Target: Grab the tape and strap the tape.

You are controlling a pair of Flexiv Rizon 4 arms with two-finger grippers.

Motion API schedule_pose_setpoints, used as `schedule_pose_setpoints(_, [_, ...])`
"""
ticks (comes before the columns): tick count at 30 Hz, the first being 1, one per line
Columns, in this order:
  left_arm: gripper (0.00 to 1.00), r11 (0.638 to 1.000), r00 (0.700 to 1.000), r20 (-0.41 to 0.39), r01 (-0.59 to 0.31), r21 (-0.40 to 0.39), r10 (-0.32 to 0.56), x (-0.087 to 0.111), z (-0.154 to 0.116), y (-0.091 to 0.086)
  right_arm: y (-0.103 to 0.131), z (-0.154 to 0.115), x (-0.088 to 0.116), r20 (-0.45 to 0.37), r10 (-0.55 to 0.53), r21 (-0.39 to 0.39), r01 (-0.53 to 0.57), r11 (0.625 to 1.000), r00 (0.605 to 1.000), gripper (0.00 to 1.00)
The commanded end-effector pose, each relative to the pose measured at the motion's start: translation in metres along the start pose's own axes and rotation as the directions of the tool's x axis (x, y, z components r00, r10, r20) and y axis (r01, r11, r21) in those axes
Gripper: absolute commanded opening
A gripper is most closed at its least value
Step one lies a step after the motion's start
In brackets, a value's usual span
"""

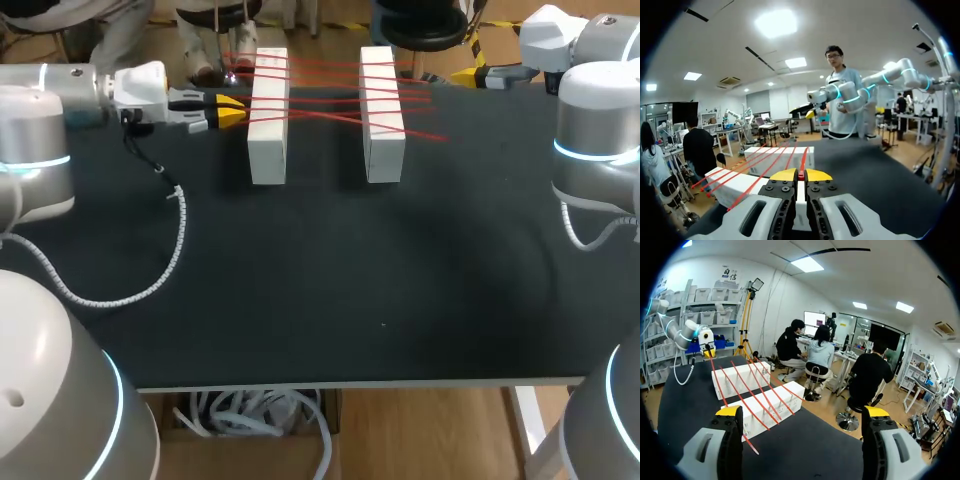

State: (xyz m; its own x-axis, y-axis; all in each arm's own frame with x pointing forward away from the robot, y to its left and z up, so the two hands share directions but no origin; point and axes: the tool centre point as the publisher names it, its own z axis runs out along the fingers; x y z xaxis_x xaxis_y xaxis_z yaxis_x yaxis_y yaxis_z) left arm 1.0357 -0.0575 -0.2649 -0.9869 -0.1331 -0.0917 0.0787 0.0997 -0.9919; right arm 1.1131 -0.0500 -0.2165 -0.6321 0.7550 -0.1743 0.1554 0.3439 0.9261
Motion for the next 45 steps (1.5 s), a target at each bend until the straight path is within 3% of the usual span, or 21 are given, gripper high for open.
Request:
schedule_pose_setpoints(1, [0.00, 1.000, 1.000, -0.006, 0.001, -0.003, -0.001, -0.002, -0.001, -0.002, 0.000, 0.000, 0.000, 0.000, 0.000, 0.001, 0.000, 1.000, 1.000, 1.00])
schedule_pose_setpoints(13, [0.00, 1.000, 1.000, -0.006, 0.001, -0.003, -0.001, -0.002, -0.001, -0.002, 0.000, 0.000, 0.000, 0.000, 0.000, 0.001, 0.000, 1.000, 1.000, 1.00])
schedule_pose_setpoints(18, [0.00, 0.989, 0.991, -0.055, -0.112, 0.096, 0.118, -0.004, 0.002, -0.004, 0.000, 0.000, 0.000, 0.000, 0.000, 0.001, 0.000, 1.000, 1.000, 1.00])
schedule_pose_setpoints(19, [0.00, 0.976, 0.984, -0.045, -0.167, 0.142, 0.175, -0.004, 0.003, -0.006, 0.000, 0.000, 0.000, 0.000, 0.000, 0.001, 0.000, 1.000, 1.000, 1.00])
schedule_pose_setpoints(20, [0.00, 0.977, 0.984, -0.051, -0.160, 0.143, 0.168, -0.004, 0.003, -0.008, 0.000, 0.000, 0.000, 0.000, 0.000, 0.001, 0.000, 1.000, 1.000, 1.00])
schedule_pose_setpoints(22, [0.00, 0.958, 0.979, -0.039, -0.188, 0.216, 0.201, -0.003, 0.005, -0.012, 0.000, 0.000, 0.000, 0.000, 0.000, 0.001, 0.000, 1.000, 1.000, 1.00])
schedule_pose_setpoints(33, [0.00, 0.943, 0.992, -0.078, -0.068, 0.324, 0.098, -0.007, 0.018, -0.043, 0.000, 0.000, 0.000, 0.000, 0.000, 0.001, 0.000, 1.000, 1.000, 1.00])
schedule_pose_setpoints(45, [0.00, 0.948, 0.996, -0.089, 0.021, 0.317, 0.008, -0.004, 0.025, -0.072, 0.000, 0.000, 0.000, 0.000, 0.000, 0.001, 0.000, 1.000, 1.000, 1.00])
